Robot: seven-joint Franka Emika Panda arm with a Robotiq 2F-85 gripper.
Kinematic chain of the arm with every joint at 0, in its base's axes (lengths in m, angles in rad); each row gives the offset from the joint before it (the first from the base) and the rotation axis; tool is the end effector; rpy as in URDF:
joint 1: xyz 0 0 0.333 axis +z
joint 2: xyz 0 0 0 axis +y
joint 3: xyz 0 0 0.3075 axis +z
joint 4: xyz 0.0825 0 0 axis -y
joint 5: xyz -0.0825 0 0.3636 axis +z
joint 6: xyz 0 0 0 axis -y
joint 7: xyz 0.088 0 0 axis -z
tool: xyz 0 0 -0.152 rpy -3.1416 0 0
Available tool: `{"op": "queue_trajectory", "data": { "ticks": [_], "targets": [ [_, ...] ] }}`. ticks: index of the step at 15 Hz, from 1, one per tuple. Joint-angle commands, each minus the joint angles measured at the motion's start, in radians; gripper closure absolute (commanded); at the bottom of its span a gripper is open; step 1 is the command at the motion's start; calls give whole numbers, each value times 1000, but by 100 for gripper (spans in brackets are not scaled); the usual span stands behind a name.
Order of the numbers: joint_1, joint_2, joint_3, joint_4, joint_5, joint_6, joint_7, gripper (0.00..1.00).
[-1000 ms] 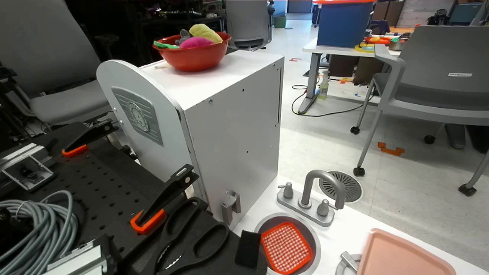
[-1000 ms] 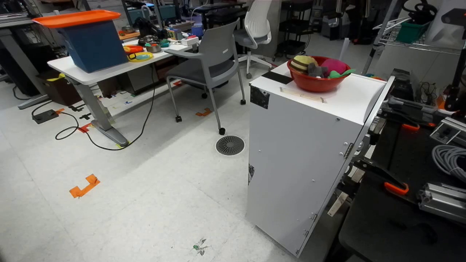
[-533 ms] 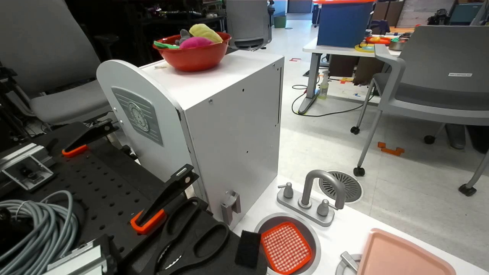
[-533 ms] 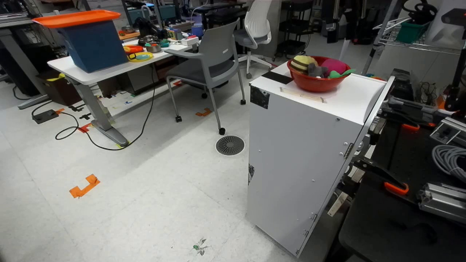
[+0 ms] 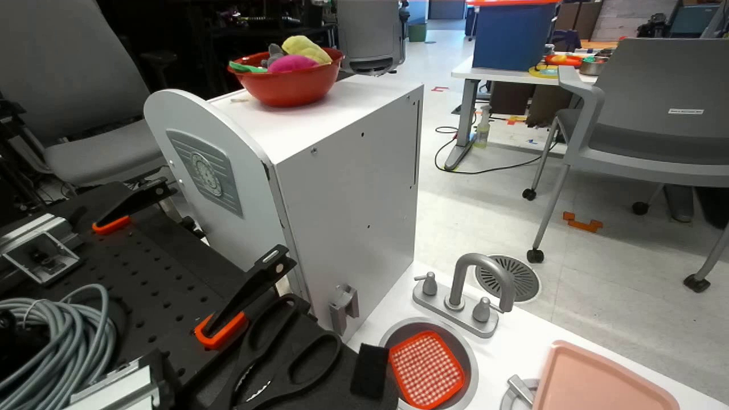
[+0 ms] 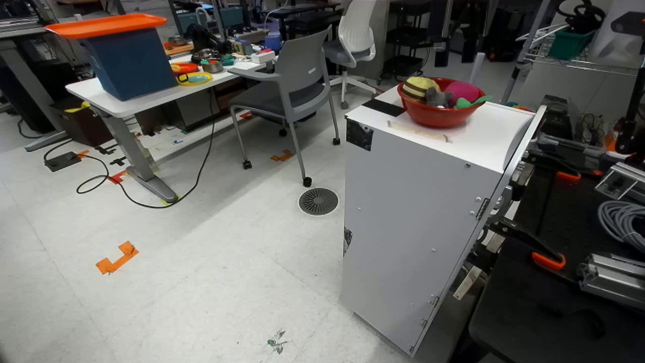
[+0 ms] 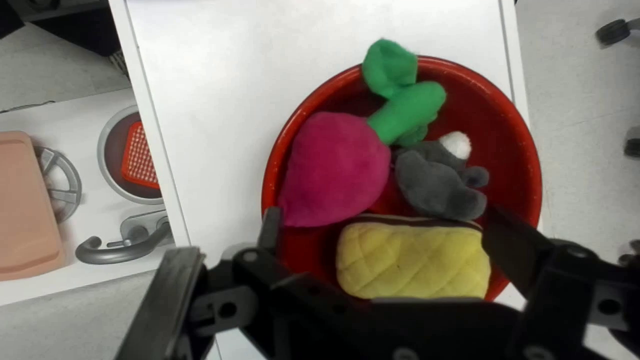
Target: Remove the tulip plush toy from the bowl and put it in the sink.
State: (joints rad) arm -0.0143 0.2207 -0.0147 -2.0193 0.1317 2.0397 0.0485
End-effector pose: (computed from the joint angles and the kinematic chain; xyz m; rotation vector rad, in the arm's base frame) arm 0.5408 -0.0031 0.2883 -3.0122 0.2246 0.3047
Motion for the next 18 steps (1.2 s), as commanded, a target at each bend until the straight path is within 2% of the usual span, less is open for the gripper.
{"op": "queue_trajectory", "data": {
  "ticks": [1, 11, 18],
  "targets": [
    [0, 49, 10, 41, 13, -2, -17, 0],
    [32, 129, 35, 107, -29, -121, -29, 0],
    [40, 141, 34, 124, -42, -170, -21, 0]
  ]
}}
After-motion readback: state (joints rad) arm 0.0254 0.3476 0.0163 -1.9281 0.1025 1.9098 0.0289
